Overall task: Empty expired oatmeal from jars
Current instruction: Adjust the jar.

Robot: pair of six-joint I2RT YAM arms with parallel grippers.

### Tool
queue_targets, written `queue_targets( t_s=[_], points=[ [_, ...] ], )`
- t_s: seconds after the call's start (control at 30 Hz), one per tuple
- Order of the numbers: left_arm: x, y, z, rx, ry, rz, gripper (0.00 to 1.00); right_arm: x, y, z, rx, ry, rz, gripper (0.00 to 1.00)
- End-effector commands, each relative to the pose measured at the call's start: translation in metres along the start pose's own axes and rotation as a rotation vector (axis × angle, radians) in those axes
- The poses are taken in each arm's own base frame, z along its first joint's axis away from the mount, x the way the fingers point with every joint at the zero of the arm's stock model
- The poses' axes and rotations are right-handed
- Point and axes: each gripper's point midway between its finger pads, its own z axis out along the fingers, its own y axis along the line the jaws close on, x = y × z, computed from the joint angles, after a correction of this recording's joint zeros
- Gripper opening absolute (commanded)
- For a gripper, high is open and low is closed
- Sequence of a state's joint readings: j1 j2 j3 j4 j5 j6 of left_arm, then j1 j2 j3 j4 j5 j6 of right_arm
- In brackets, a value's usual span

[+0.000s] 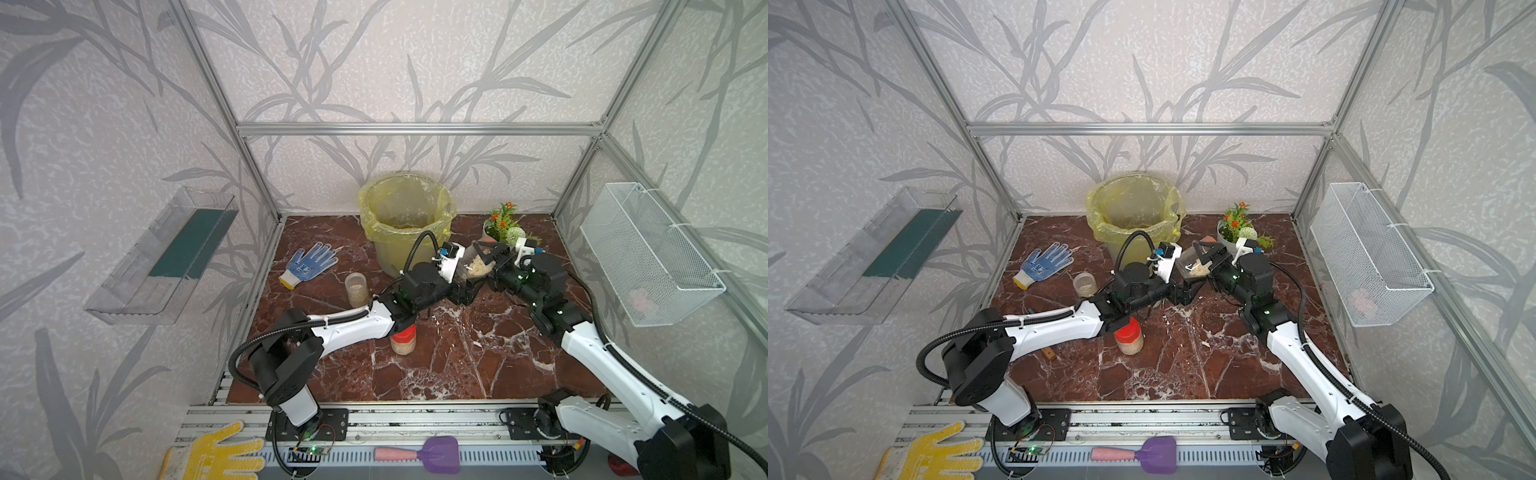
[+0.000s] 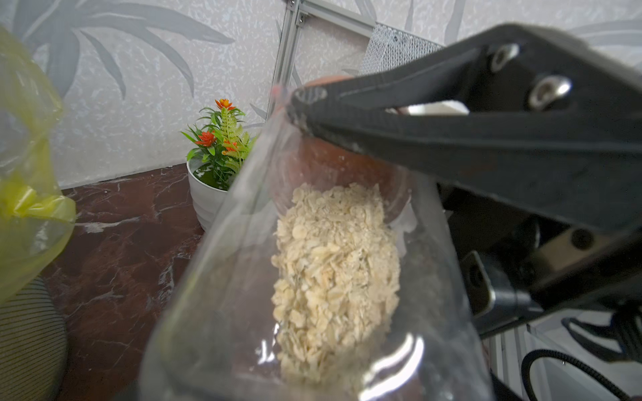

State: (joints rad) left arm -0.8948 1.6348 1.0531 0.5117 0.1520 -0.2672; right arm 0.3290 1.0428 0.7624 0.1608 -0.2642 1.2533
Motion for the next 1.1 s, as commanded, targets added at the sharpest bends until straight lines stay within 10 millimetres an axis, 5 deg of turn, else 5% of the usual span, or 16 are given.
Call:
queue_targets(
  t_s=[0.0,0.5,0.83,1.07],
  points=[
    [-0.014,-0.001,-0.009,-0.006,0.025,0.145,0.87,-0.005,0.031,-0.014,-0.052,0.004,-0.125,0.26],
    [-0.013,-0.022,-0.012,0.114,0.096,0.236,0.90,0.001,0.042,-0.020,-0.004,0.078,-0.384,0.26],
    [-0.033,-0.024,-0.014,0.168,0.049,0.116,0.93,0.002,0.060,-0.027,-0.087,0.071,-0.532,0.26],
    [-0.025,-0.022,-0.002,0.225,0.170,0.042,0.95,0.006,0.079,-0.030,-0.157,0.089,-0.629,0.26]
  ],
)
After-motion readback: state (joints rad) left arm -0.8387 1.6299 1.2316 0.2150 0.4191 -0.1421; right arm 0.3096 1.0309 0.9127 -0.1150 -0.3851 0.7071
